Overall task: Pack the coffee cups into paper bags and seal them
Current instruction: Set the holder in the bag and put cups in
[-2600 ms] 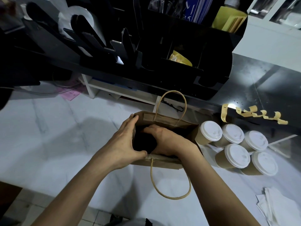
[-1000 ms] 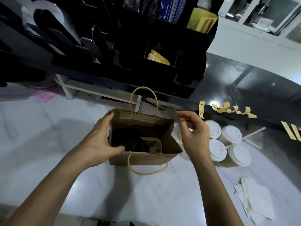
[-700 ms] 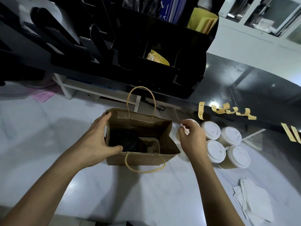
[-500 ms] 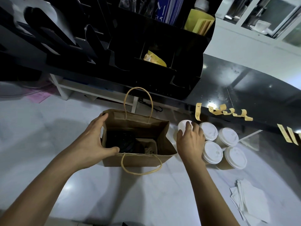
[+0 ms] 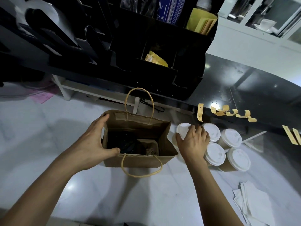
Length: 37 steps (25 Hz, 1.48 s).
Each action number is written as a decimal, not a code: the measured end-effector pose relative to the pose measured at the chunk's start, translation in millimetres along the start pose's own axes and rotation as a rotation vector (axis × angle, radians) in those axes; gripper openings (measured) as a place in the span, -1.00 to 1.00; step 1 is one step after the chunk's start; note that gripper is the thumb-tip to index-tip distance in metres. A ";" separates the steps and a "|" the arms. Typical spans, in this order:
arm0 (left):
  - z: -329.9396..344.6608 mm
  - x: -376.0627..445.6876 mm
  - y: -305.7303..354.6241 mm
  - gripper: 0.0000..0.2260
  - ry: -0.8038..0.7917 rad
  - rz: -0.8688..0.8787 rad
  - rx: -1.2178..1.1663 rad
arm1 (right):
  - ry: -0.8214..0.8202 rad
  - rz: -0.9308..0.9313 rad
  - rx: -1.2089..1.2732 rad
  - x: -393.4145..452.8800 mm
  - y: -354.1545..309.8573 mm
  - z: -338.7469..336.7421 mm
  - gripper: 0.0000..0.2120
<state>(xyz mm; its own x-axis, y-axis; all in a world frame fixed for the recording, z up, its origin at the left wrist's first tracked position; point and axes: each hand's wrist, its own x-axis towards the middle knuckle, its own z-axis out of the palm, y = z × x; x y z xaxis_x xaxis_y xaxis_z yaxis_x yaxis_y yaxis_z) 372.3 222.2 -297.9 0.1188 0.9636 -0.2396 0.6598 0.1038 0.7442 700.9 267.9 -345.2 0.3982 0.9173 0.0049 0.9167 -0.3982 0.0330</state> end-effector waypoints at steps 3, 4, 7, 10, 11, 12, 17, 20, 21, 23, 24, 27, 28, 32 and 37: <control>0.8 0.2 1.0 0.03 0.002 -0.001 -0.002 | 0.001 -0.025 0.054 -3.4 -0.7 -0.3 -0.33; 0.9 0.1 0.8 0.03 0.005 0.003 -0.005 | 0.002 -0.029 0.072 -4.5 -0.8 -0.8 -0.33; 0.7 -1.0 1.0 0.03 0.008 0.015 -0.013 | -0.025 -0.019 0.155 -11.3 0.7 -1.5 -0.21; 0.8 -2.9 1.6 0.02 0.009 0.020 -0.014 | -0.119 -0.019 0.191 -20.7 -0.1 -4.5 -0.10; 0.8 -3.9 1.7 0.02 0.009 0.020 -0.012 | -0.135 -0.033 0.187 -23.6 -1.1 -5.8 -0.13; 0.8 -4.5 1.9 0.02 0.008 0.020 -0.010 | -0.143 -0.048 0.182 -26.0 -0.9 -7.4 -0.19; 1.3 -6.8 1.6 0.02 0.015 0.018 -0.006 | -0.144 -0.031 0.273 -38.4 2.9 -22.3 -0.33; 1.8 -7.8 1.4 0.02 0.013 0.007 0.008 | -0.094 -0.006 0.412 -44.4 3.5 -42.8 -0.29; 1.4 -8.1 1.2 0.02 0.010 0.006 0.013 | -0.075 -0.003 0.465 -46.0 3.8 -51.8 -0.26; -0.2 -7.9 1.4 0.01 0.008 0.001 0.007 | -0.041 0.002 0.569 -48.7 5.1 -71.3 -0.20; -1.0 -7.9 1.7 0.01 0.007 -0.002 0.003 | -0.026 0.000 0.614 -50.8 6.2 -81.1 -0.18; -2.8 -8.7 5.0 0.01 0.000 -0.003 -0.006 | 0.030 -0.033 0.691 -60.6 8.1 -107.9 -0.12; -3.0 -9.4 6.2 0.00 -0.003 -0.002 -0.006 | 0.052 -0.044 0.710 -64.4 7.7 -116.3 -0.11; -3.5 -9.5 9.9 0.01 -0.016 0.003 -0.018 | 0.156 -0.116 0.777 -78.3 2.0 -144.9 -0.15; -3.5 -8.1 9.1 0.02 -0.020 0.005 -0.010 | 0.197 -0.249 0.818 -92.8 -6.5 -166.4 -0.19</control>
<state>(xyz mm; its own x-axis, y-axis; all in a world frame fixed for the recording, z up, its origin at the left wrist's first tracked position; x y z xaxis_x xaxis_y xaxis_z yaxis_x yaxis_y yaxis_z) 374.8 216.3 -287.1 0.1369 0.9590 -0.2480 0.6518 0.1013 0.7516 652.6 186.9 -179.6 0.2399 0.9330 0.2681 0.7421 0.0018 -0.6703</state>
